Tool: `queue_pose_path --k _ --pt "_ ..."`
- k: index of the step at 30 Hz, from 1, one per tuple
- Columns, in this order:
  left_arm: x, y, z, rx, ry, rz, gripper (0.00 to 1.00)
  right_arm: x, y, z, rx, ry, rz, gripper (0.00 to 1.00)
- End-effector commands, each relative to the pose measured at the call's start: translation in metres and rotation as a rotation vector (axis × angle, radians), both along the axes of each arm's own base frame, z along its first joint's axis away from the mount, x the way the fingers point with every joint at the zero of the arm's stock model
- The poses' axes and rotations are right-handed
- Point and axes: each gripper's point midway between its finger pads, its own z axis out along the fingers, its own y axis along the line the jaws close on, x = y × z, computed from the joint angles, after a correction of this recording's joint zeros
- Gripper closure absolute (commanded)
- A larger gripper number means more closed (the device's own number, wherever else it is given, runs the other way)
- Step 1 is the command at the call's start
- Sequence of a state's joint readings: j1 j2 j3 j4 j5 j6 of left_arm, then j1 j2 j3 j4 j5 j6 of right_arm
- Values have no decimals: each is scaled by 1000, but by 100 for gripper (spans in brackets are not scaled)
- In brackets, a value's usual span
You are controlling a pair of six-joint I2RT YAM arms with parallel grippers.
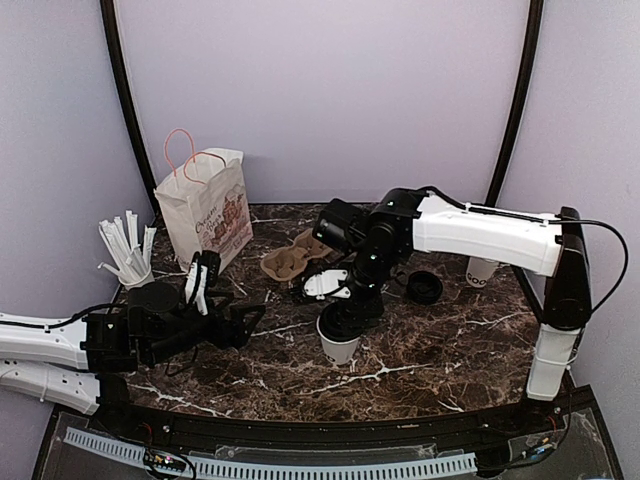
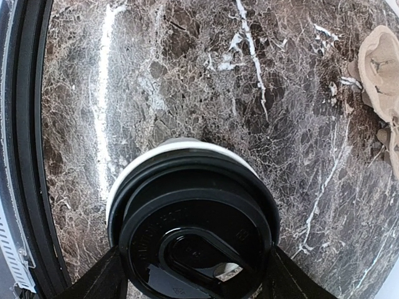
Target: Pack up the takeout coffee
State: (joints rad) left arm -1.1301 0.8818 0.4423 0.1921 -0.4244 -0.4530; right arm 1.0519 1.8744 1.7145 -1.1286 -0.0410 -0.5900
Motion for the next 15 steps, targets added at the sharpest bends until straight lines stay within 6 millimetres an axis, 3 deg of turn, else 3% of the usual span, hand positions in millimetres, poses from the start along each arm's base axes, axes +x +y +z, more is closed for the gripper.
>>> queue_pose_path --k 1,15 --pt "1 7 2 -16 -11 20 11 -3 5 -9 -10 14 9 33" --pt "3 4 1 -8 -18 17 11 -4 11 -3 13 25 14 34"
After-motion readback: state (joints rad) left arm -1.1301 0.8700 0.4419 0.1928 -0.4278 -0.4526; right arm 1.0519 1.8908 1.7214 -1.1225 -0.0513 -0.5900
